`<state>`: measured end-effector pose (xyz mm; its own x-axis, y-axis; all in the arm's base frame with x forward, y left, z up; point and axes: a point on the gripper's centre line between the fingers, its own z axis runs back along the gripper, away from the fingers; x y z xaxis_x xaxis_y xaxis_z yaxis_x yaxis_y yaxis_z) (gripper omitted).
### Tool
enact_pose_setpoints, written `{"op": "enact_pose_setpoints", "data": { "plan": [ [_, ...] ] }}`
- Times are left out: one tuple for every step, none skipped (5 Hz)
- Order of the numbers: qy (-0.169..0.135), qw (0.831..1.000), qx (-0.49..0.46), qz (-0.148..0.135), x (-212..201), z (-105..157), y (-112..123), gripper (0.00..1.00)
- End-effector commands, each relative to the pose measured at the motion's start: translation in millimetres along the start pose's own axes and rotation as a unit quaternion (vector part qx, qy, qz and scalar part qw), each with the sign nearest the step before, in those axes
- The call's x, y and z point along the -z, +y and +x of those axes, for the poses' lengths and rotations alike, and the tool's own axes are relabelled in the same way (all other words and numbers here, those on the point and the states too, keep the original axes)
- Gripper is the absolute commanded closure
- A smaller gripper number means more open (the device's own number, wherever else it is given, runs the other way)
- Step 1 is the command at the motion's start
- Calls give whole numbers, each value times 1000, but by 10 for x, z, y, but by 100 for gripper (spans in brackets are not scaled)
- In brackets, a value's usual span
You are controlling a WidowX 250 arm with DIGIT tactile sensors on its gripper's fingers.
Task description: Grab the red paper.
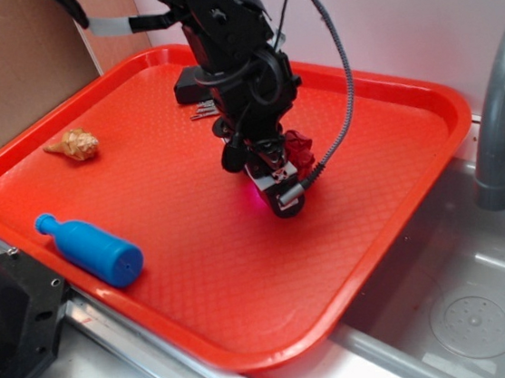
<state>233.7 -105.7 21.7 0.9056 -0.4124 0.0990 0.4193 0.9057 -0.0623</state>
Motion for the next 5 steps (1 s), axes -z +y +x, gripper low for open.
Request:
{"op": "enact_pose_setpoints", "data": {
  "plan": [
    [-16,992,-118,39,-955,-276,151,100],
    [-53,969,-239,37,-1491,-628,455,100],
    [-74,959,-270,52,-2002,-692,529,100],
    [-81,939,-327,69,-2259,-727,662,100],
    [-76,943,-319,62,-2146,-697,682,100]
  ]
}}
